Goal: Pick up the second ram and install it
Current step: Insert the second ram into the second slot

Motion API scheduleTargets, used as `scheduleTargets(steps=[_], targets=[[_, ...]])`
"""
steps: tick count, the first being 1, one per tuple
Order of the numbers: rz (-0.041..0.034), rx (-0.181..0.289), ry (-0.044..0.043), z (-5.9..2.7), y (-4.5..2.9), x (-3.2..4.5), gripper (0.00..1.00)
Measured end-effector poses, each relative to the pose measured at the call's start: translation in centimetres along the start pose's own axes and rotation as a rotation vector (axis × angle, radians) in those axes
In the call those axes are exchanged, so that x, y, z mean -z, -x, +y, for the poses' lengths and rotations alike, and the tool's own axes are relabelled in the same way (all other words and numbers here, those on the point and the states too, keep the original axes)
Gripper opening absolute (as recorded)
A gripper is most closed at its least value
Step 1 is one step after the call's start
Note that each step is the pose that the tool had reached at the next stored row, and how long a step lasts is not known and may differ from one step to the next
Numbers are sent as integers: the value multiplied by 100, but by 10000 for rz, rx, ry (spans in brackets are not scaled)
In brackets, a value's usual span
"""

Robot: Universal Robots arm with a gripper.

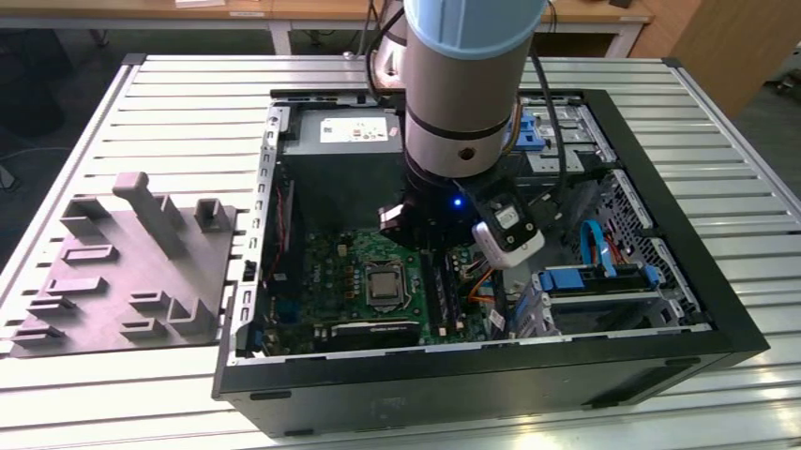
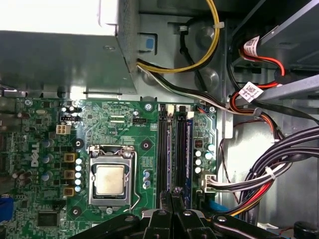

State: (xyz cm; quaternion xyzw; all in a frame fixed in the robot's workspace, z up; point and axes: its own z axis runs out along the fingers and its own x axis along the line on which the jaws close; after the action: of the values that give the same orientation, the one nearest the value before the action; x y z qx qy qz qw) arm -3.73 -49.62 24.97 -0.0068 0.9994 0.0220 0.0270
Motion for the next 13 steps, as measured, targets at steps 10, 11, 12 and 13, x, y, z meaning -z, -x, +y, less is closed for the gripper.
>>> scheduleTargets(steps=[10, 11, 12, 13], targets=[[1, -1, 14, 2, 17, -60, 11], [1, -1, 15, 2, 17, -63, 11], [0, -1, 19, 2, 17, -69, 11], [0, -1, 18, 2, 17, -76, 11]])
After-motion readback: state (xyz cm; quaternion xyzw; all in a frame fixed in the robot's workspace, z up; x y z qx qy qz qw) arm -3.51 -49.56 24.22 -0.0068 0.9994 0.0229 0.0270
